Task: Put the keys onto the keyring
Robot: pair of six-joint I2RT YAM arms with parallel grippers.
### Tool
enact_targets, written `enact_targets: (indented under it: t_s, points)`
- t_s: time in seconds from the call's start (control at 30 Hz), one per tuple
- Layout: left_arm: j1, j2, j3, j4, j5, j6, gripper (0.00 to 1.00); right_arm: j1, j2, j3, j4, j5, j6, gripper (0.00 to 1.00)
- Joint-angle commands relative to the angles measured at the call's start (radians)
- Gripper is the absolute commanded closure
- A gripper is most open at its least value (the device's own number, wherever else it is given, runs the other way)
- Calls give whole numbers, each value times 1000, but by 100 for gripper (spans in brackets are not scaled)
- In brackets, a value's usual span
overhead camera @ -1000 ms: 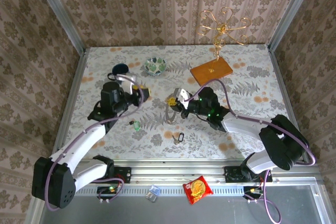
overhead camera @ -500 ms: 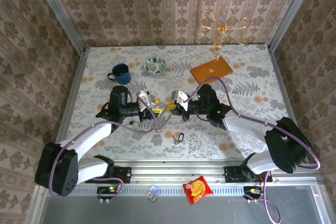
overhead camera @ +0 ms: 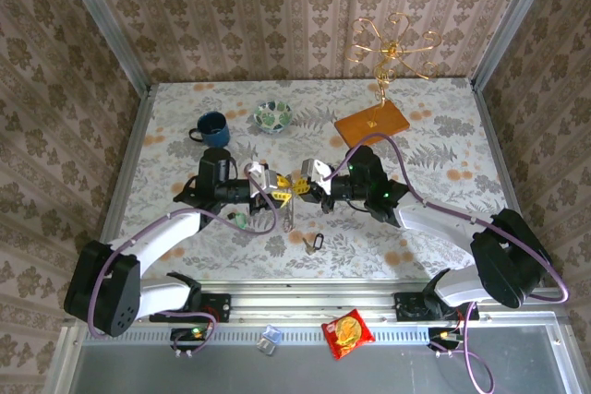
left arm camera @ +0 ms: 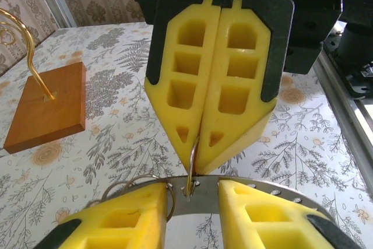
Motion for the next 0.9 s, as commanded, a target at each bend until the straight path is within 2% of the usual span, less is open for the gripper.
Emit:
enact_targets:
  t_s: [0.0, 0.23, 0.33, 0.37, 0.47, 0.5, 0.63, 0.7, 0.87]
  points:
    - [-5, 3, 34, 29, 53, 3, 74, 7, -32, 39, -30, -30, -45, 100]
    - [-4, 12, 43, 49, 70, -18, 86, 9, -32, 48, -54, -68, -48, 100]
    - [-6, 16, 43, 59, 72, -26, 100, 9, -32, 47, -51, -75, -45, 100]
    - [-8, 17, 44, 56, 69, -24, 100, 9, -33, 45, -51, -67, -41, 99]
    - [-11, 7, 38, 45, 26, -18, 100, 6, -57, 28, -92, 0, -64, 72]
    - [-15, 0, 37, 36, 2, -10, 100, 2, -73, 17, -118, 42, -83, 69]
    - [-41, -30, 49, -28, -103, 36, 100, -7, -131, -15, -260, 185, -175, 68]
    - [-54, -38, 54, -59, -131, 68, 100, -6, -146, -10, -297, 202, -185, 69]
    - [-68, -38, 58, -66, -140, 91, 100, 21, -138, 1, -263, 207, -166, 70]
